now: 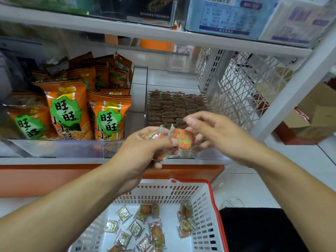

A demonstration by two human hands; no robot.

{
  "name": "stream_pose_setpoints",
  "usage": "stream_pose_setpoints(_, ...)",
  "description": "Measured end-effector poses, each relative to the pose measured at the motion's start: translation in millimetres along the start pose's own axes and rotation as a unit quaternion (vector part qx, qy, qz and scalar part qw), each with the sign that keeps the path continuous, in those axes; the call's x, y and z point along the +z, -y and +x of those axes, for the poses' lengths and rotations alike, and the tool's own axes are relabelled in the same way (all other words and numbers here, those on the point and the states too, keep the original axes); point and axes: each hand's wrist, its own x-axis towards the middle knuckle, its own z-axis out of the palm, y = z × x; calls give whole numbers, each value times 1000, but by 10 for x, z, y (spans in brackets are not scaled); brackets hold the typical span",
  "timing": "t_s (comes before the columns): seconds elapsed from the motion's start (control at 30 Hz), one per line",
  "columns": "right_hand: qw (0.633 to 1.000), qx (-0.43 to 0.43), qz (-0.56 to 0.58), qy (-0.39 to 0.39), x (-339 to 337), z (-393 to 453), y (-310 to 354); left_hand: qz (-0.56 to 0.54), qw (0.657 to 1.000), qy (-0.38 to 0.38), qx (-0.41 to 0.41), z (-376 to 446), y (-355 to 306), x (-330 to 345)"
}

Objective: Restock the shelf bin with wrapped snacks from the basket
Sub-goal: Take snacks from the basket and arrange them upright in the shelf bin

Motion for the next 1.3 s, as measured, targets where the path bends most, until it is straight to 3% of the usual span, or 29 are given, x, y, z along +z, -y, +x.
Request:
stream_pose_setpoints(0.07,999,-41,8,29,115,-47,-42,-14,1000,17,-14,-25,-9,4)
stream_pose_setpoints(0.3,985,-107,26,-130,143,-72,-112,-189,972,51,-131,-54,-85,-57)
stream_pose_setpoints(0.47,973,-113,180,-95,340,-156,-102,-216,965,70,-132,-58,-61,-33)
stream_pose_setpoints(0.67,993,-31,83,-75,469,-150,-183,-227,961,110,-116,-77,-49,-39)
stream_pose_setpoints(0.8,997,-51,-31,-43,501,-148,-208,-244,955,138,-92,-107,-62,-13)
stream_pose_setpoints(1.0,993,-71,-95,1,437,-182,-168,-258,954,120,-98,-158,-74,-26)
stream_pose_setpoints(1.13,979,-150,-127,-48,354,-229,-116,-255,959,58,-110,-122,-88,-79)
stream_pose_setpoints(1.3,917,-327,-202,-103,371,-245,-102,-175,966,113,-154,-190,-98,-85)
